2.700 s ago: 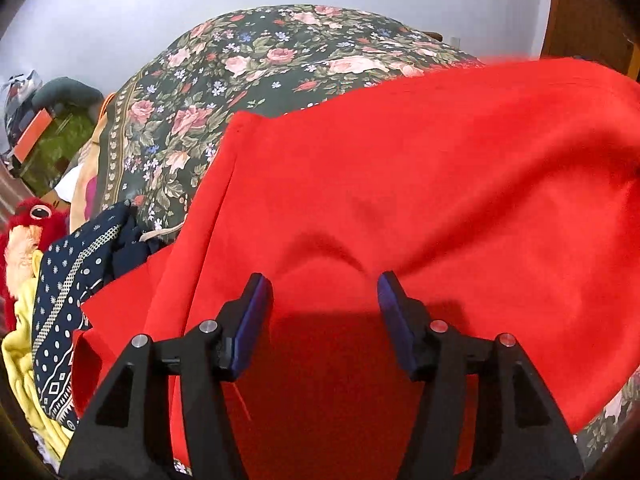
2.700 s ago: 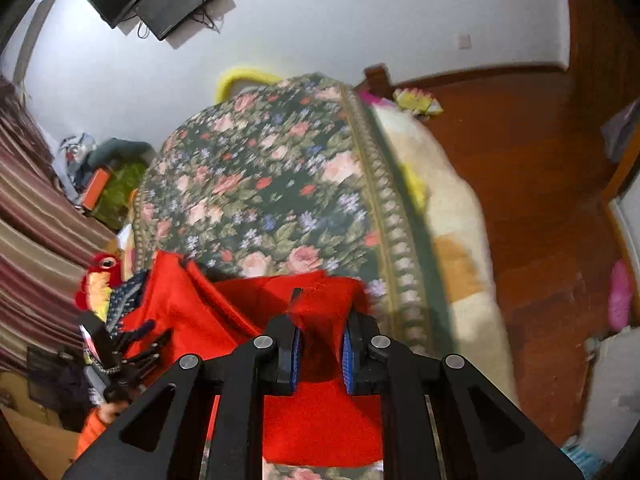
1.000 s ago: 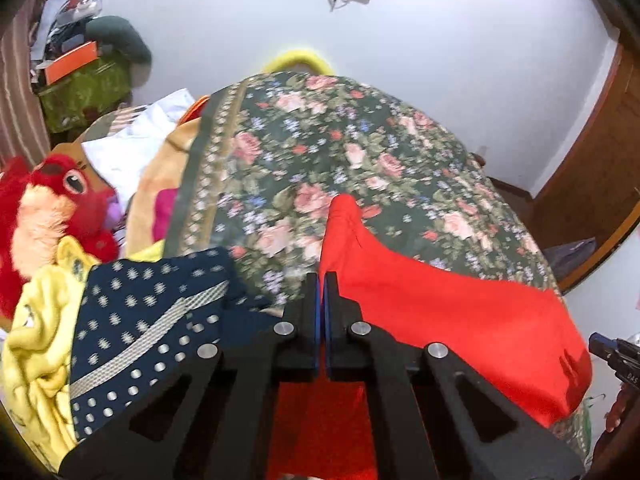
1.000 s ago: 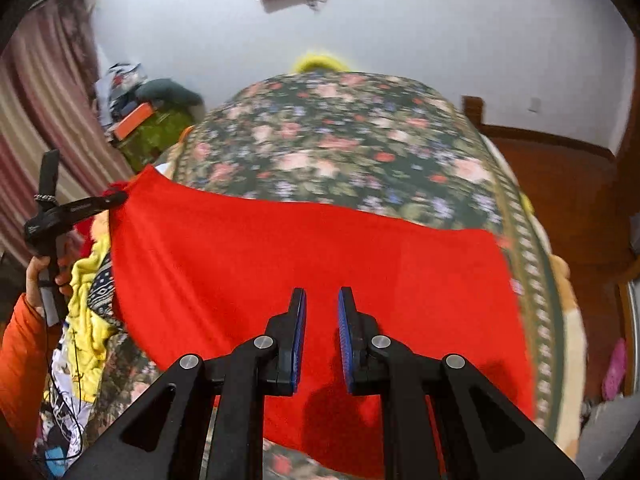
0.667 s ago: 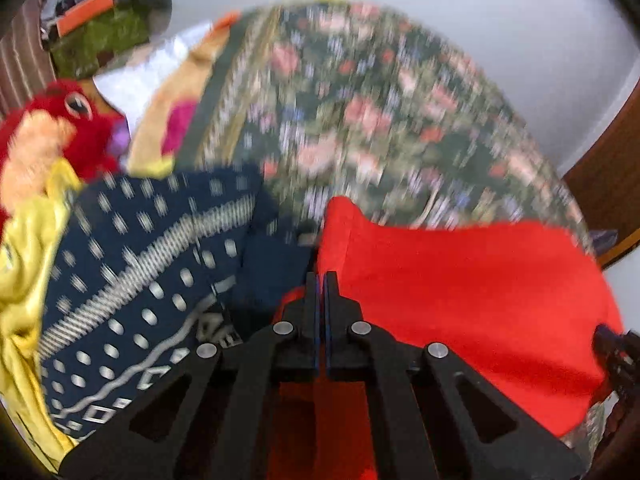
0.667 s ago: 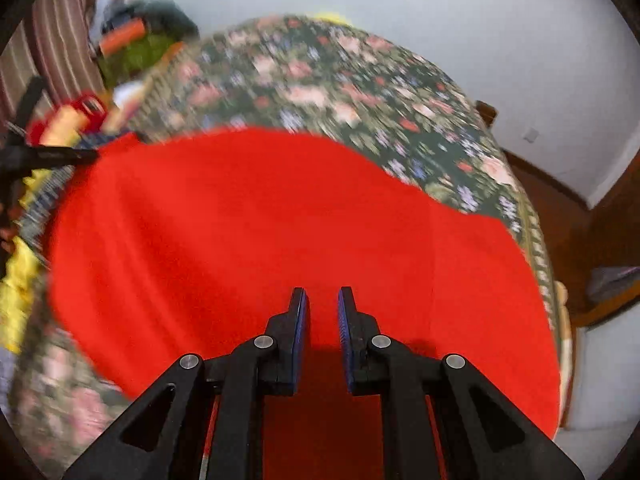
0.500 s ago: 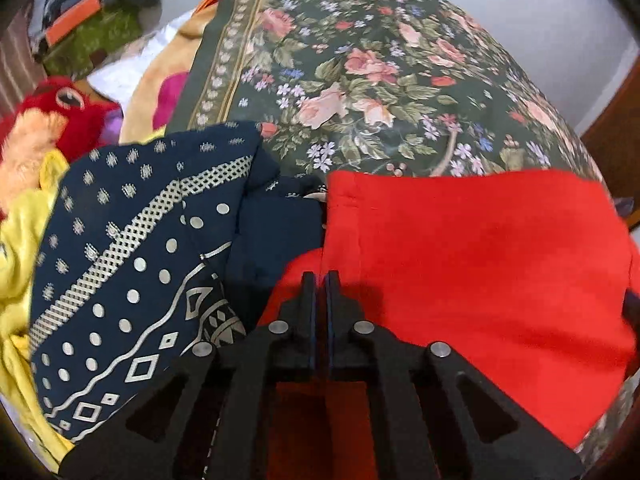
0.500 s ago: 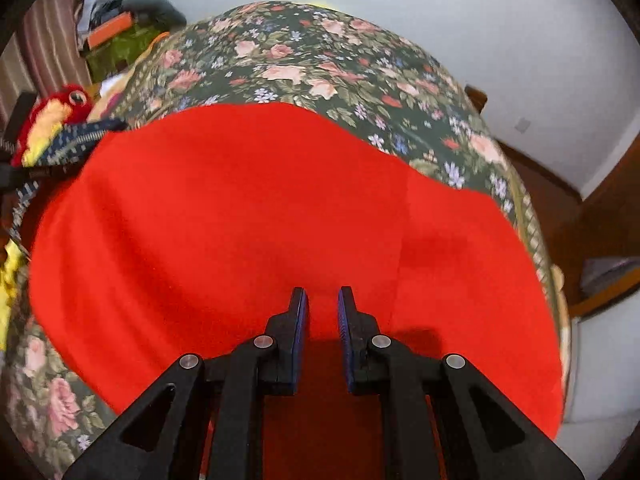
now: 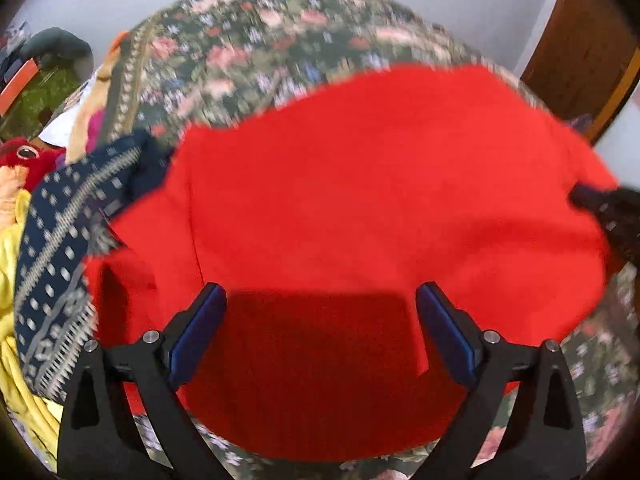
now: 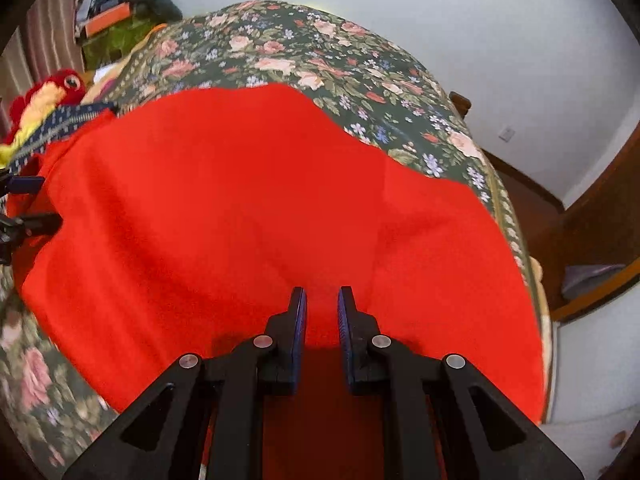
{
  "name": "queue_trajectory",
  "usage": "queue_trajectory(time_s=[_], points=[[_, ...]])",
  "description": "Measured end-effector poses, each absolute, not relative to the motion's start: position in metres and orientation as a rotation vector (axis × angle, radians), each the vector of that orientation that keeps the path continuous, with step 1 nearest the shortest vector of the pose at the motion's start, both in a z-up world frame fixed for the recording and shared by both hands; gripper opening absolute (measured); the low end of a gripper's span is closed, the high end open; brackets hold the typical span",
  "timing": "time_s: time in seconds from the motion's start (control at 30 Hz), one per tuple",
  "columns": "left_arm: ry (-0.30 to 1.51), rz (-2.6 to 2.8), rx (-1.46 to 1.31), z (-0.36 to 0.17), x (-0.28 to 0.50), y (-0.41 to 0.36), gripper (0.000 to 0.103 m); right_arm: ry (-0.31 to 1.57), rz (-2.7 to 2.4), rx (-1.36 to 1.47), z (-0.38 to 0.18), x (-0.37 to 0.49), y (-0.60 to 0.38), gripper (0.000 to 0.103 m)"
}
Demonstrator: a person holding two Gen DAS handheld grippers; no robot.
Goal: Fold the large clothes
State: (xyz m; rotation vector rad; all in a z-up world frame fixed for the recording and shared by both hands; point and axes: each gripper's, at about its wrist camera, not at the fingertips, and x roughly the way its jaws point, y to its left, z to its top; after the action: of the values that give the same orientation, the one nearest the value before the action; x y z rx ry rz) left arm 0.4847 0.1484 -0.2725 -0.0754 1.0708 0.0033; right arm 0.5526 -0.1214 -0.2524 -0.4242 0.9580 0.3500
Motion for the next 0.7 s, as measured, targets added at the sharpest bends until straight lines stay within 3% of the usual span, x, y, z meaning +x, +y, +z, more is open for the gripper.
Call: queue_trajectory(time_s=[0.17,0.7], points=[[1.064,0.000,-0.217,-0.289,0.477,0.163,0.101,0.971,0.371,-0.377,-0.250,0.545,-0.147,0.011],[1.053,0.099,-0.219,-0.293,0.428,0.170,0.101,1.060,0.347,-0.182,-0.242,0.531,-0.243,0.011]])
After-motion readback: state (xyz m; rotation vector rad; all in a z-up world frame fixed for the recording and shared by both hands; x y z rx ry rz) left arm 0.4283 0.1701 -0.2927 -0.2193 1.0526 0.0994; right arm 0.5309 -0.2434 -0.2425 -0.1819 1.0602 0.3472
